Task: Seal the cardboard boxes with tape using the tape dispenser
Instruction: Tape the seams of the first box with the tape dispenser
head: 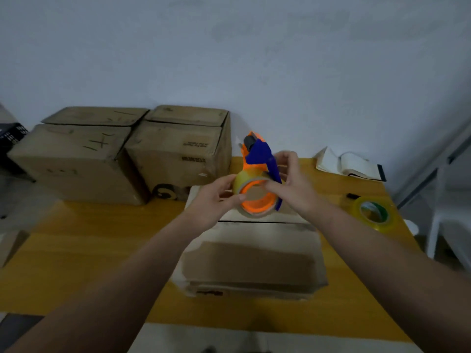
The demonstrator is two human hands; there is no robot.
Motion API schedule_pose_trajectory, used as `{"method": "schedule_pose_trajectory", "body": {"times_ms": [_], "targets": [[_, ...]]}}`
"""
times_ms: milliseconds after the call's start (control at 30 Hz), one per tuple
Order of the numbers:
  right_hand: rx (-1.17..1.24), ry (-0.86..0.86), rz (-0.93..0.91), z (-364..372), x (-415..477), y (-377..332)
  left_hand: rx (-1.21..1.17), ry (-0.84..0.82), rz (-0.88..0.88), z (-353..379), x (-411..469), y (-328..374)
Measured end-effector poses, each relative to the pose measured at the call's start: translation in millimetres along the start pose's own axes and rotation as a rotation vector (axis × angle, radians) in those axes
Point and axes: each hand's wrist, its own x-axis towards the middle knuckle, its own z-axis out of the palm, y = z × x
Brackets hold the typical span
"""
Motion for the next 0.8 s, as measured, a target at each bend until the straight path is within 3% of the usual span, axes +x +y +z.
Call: {"method": "schedule_pose_trajectory", "body": {"times_ms": [100,300,433,500,733,800], "targets": [[0.115,-0.196,-0.027,24.5,2.2,-6.8,-0.006,-0.095,0.006,-23.8,-8.7,-15.5],[0.038,-0.077,-0.093,71.1,0.1,-4.9,-0.118,0.002,-0.019,-71.4,-20.7,-31.6],[-0.095,-0.078,-0.137,79.8,-2.4,-9.0,-0.254,0.041,-0.146,-91.5,-11.5,-11.6],[-0.151,-0.070,-0.150,80.3,-4.0,-12.5,-0.212,0.026,-0.181,-94.0,-7.3,0.9],[-0.326,-0.060,-0.095,68.5,-12.2,-23.9,0.082,0.054,-0.019,-92.4,-4.1,16.2],[-0.458,-0.070,-0.156,62.2,-13.8,-30.4,0.132,0.069,-0.008,-93.0,-4.2,17.1]]}}
